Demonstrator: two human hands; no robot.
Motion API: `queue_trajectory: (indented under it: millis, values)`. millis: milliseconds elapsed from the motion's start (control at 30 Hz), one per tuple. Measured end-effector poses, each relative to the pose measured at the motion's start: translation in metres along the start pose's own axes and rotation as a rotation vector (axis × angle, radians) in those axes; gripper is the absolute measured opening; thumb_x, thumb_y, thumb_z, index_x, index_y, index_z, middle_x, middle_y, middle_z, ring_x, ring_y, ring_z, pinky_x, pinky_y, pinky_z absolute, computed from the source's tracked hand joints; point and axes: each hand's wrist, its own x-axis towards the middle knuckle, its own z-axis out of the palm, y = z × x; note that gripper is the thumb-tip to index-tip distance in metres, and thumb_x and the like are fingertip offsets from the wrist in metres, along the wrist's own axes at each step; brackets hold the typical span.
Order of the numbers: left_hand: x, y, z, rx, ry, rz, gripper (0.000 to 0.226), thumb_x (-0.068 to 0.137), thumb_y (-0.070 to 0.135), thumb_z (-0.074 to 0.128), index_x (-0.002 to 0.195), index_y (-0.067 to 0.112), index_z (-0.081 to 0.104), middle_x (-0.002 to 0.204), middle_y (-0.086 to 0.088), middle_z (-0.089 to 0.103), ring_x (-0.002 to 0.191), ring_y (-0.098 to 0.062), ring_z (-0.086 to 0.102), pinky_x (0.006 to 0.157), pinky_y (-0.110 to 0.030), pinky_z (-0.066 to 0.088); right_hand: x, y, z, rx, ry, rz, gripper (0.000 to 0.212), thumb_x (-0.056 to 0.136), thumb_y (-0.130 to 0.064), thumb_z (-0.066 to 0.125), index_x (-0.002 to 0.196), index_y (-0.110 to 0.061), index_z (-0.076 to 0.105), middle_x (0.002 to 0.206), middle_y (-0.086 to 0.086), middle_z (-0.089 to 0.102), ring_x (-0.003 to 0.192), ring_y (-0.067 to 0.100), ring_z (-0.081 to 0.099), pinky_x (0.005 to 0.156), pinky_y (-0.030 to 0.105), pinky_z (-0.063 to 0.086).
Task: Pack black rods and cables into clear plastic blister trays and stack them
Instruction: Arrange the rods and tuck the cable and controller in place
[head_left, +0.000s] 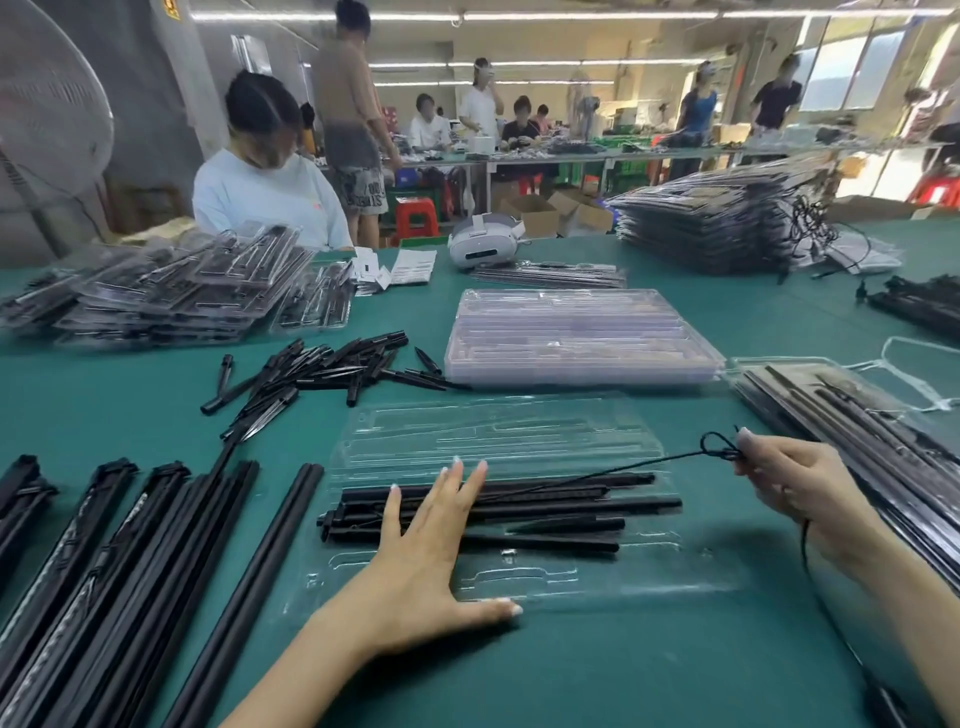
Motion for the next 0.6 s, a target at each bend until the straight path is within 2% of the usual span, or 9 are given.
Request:
queue_trajectory:
  millis: [33,100,167,333,467,600]
  values:
    - [0.001,-0.001,0.000,0.020,0.001,-0.006,0.118,0.061,0.095,0.035,0.135,0.042,-0.039,0.149,0.017,-0.038,0.135,0.005,-0.033,0.113,-0.046,-0.023,0.000,-0.001,-0.002,-0.089,-0.005,-0.030,0.034,0.076,-0.038,0.068,0.062,-0.007,0.068,0.056,0.009,0.041,0.053,0.013,0.028,0.042,0.015,0.020]
    - [0.001,-0.002,0.003,0.103,-0.018,-0.008,0.121,0.060,0.097,0.027,0.139,0.032,-0.037,0.146,0.017,-0.042,0.134,0.004,-0.035,0.113,-0.045,-0.023,0.000,-0.003,-0.005,-0.285,-0.015,-0.095,0.032,0.073,-0.036,0.072,0.055,-0.010,0.066,0.048,0.001,0.041,0.046,0.009,0.028,0.041,0.012,0.020]
    - [0.000,-0.003,0.004,0.160,-0.036,-0.004,0.115,0.060,0.098,0.020,0.143,0.034,-0.028,0.144,0.017,-0.045,0.133,0.005,-0.036,0.113,-0.045,-0.023,-0.002,-0.003,-0.008,-0.417,-0.022,-0.116,0.034,0.069,-0.039,0.075,0.050,-0.013,0.065,0.043,-0.005,0.042,0.043,0.003,0.030,0.042,0.012,0.020]
    - [0.000,-0.002,0.005,0.192,-0.042,-0.029,0.110,0.059,0.098,0.013,0.143,0.037,-0.025,0.147,0.021,-0.036,0.131,0.009,-0.036,0.114,-0.043,-0.023,-0.006,0.008,-0.008,-0.602,-0.018,-0.117,0.037,0.063,-0.050,0.077,0.057,-0.015,0.068,0.044,-0.005,0.043,0.046,0.004,0.031,0.046,0.018,0.021]
    - [-0.001,-0.001,0.008,0.204,-0.026,-0.056,0.107,0.058,0.099,0.010,0.141,0.040,-0.024,0.147,0.022,-0.034,0.131,0.010,-0.035,0.115,-0.042,-0.020,-0.008,0.009,-0.001,-0.637,0.040,-0.178,0.030,0.060,-0.051,0.076,0.059,-0.021,0.070,0.047,-0.004,0.055,0.045,0.002,0.039,0.047,0.016,0.028]
    - [0.000,-0.004,0.006,0.206,-0.052,-0.047,0.108,0.056,0.101,0.010,0.140,0.042,-0.024,0.147,0.022,-0.034,0.131,0.009,-0.035,0.115,-0.043,-0.020,-0.012,0.010,-0.006,-0.603,-0.018,-0.195,0.025,0.065,-0.044,0.078,0.062,-0.021,0.071,0.053,0.001,0.059,0.048,0.000,0.040,0.049,0.015,0.028]
